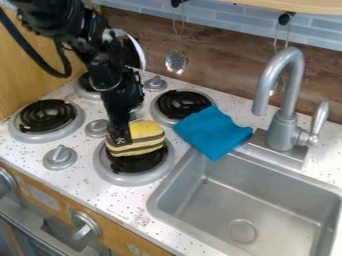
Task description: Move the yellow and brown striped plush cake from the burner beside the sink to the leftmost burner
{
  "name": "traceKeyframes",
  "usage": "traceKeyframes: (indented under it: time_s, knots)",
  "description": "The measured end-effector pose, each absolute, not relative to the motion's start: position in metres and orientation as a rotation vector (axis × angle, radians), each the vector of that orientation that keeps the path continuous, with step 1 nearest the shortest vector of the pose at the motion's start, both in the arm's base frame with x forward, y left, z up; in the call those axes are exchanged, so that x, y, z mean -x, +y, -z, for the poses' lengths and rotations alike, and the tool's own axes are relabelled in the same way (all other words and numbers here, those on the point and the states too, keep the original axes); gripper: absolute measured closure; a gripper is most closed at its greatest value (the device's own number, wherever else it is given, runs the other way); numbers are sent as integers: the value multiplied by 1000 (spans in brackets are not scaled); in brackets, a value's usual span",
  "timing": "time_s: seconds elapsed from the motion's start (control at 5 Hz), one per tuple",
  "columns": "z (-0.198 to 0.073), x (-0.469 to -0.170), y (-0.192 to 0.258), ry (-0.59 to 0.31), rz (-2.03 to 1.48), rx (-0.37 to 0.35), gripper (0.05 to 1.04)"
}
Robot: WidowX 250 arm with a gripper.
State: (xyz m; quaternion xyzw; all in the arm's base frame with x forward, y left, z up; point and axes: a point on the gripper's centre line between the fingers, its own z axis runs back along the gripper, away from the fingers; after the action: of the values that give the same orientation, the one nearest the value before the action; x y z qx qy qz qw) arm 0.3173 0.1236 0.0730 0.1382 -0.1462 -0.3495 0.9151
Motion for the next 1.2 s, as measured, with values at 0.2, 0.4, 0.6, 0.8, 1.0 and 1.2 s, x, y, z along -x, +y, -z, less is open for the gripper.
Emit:
traceKeyframes:
  time_s: [0.2, 0.4, 0.6, 0.8, 1.0, 1.2]
  knots:
    - [-66, -311, 120, -282, 734, -259, 82]
    - [-63, -313, 117, -298, 758, -246, 82]
    - [-50, -315, 119, -284, 752, -244, 82]
    - [-42, -325, 123, -290, 753, -243, 82]
    - [-35, -334, 130, -296, 741, -247, 134]
    - [-35, -337, 130, -314, 750, -263, 321]
